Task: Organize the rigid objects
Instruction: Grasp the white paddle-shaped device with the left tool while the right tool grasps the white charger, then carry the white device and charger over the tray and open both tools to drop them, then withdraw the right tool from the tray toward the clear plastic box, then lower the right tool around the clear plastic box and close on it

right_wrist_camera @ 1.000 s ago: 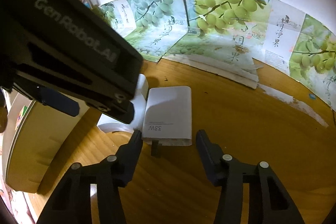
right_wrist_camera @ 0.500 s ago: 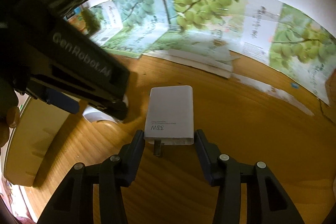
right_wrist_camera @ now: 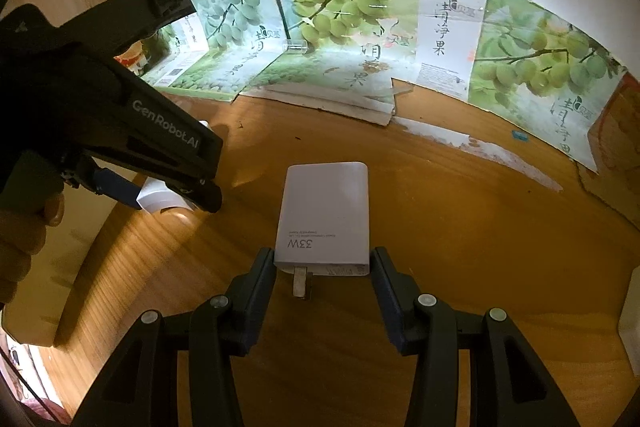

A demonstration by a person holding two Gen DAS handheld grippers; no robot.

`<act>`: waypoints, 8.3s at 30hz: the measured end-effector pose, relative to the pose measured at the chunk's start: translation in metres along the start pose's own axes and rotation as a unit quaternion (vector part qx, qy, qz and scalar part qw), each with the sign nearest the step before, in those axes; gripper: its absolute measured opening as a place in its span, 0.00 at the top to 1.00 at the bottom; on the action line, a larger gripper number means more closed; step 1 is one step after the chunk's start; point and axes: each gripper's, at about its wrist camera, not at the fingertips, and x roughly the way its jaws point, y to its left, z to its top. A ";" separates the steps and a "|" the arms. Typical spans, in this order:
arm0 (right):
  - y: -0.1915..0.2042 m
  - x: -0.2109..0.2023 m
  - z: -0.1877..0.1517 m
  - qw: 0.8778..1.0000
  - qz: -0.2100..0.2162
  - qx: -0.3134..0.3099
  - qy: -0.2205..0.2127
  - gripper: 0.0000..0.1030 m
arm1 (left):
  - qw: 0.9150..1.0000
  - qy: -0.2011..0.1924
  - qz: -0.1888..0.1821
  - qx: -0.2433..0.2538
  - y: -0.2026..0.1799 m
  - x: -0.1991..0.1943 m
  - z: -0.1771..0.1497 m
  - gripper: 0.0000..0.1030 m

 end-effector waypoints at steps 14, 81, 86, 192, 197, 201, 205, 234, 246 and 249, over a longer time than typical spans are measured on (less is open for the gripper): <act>0.006 0.022 0.018 1.000 -0.011 0.021 0.005 0.39 | 0.998 -0.034 0.001 0.044 -0.004 -0.011 0.005 0.43; 0.143 -0.131 -0.011 0.995 -0.040 -0.048 -0.075 0.54 | 0.957 -0.237 0.034 0.165 0.127 -0.158 -0.160 0.43; 0.172 -0.129 -0.009 0.995 -0.033 -0.063 -0.074 0.54 | 0.957 -0.241 0.037 0.159 0.151 -0.163 -0.157 0.43; 0.146 -0.081 0.023 0.983 0.042 -0.083 -0.158 0.36 | 0.927 -0.368 0.017 0.068 0.165 -0.162 -0.208 0.23; 0.142 -0.075 0.040 0.977 0.037 -0.113 -0.177 0.36 | 0.930 -0.364 0.022 0.050 0.164 -0.160 -0.209 0.23; 0.136 -0.071 0.058 0.972 0.047 -0.122 -0.195 0.36 | 0.932 -0.361 0.030 0.033 0.166 -0.160 -0.210 0.23; 0.131 -0.062 0.074 0.970 0.044 -0.134 -0.199 0.36 | 0.933 -0.360 0.019 0.005 0.172 -0.163 -0.211 0.23; 0.135 0.036 0.067 0.974 0.072 -0.190 -0.097 0.36 | 0.930 -0.363 -0.003 -0.062 0.184 -0.164 -0.189 0.23; 0.136 0.056 0.066 0.976 0.079 -0.187 -0.082 0.35 | 0.934 -0.354 0.001 -0.056 0.183 -0.157 -0.186 0.23; 0.140 0.060 0.066 0.975 0.079 -0.192 -0.081 0.32 | 0.934 -0.351 0.002 -0.058 0.186 -0.156 -0.187 0.23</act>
